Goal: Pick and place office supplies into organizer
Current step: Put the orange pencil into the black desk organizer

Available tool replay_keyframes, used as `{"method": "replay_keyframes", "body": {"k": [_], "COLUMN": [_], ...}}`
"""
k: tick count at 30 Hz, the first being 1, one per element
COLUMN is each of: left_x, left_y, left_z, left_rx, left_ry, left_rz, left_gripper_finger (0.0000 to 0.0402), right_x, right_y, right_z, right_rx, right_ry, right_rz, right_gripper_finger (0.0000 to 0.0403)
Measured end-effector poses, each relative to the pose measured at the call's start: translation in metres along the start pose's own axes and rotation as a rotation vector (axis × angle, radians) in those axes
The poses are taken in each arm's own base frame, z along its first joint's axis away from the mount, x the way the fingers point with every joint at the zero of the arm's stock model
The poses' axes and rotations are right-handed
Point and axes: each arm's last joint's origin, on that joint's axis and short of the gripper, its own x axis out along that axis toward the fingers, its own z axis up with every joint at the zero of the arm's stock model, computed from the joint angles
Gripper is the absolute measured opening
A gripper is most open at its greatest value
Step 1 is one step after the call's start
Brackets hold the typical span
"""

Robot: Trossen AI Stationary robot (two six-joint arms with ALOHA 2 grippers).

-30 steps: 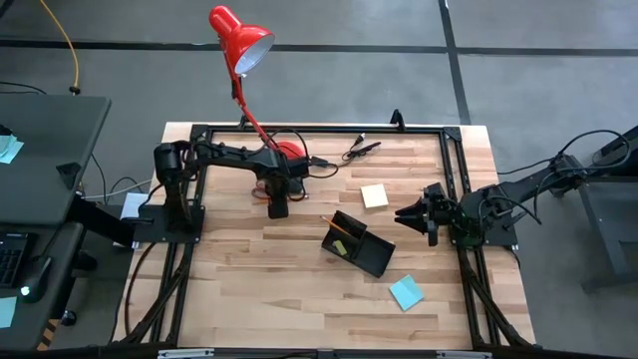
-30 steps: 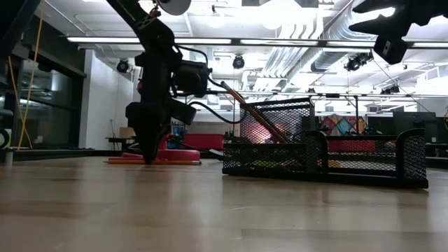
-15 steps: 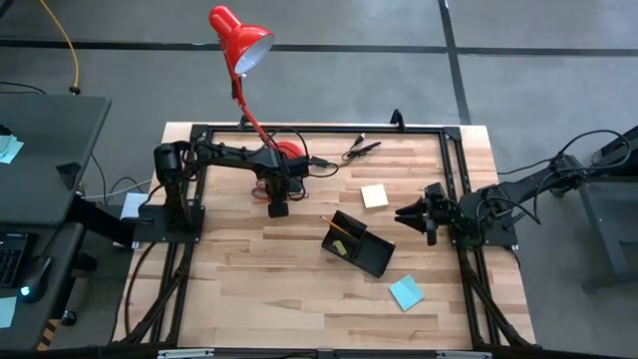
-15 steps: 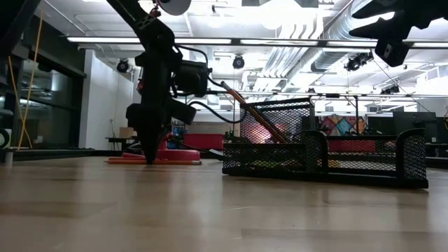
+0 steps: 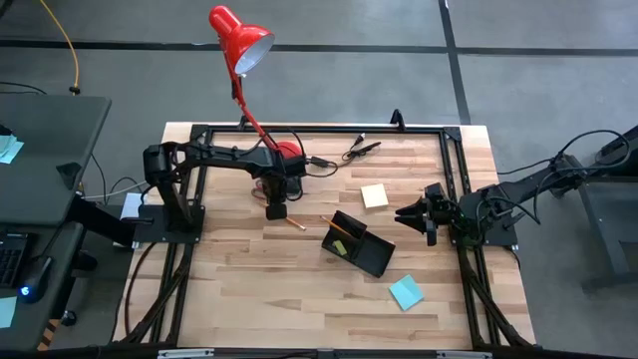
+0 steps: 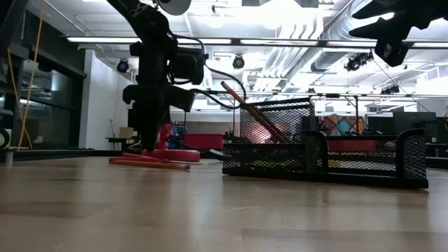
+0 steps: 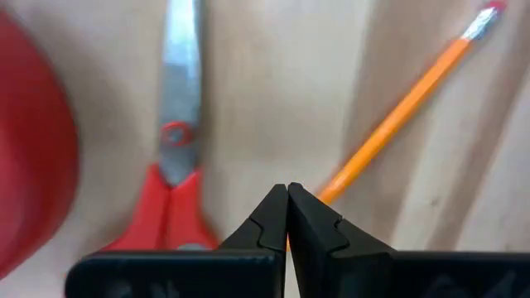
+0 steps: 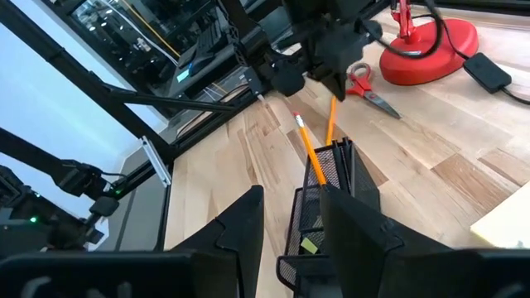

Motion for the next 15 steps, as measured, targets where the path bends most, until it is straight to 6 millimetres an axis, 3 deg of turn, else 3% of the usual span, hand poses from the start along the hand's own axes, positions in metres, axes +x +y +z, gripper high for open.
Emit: {"method": "replay_keyframes", "body": {"k": [8,15], "left_x": [-0.002,0.002], "left_y": [-0.017,-0.064], "left_z": [0.006,0.015], "left_rx": [0.038,0.165], "left_ry": [-0.064,-0.116], "left_rz": [-0.131,-0.214], "left_gripper_finger": [0.0001,0.0000], "right_x": [0.000,0.000], "right_y": [0.000,0.001], "right_z": [-0.001,-0.001], "right_rx": [0.002,0.034], "right_ry": [0.020,0.033], "right_rz": [0.014,0.027], "right_gripper_finger": [0.0116,0.0116]}}
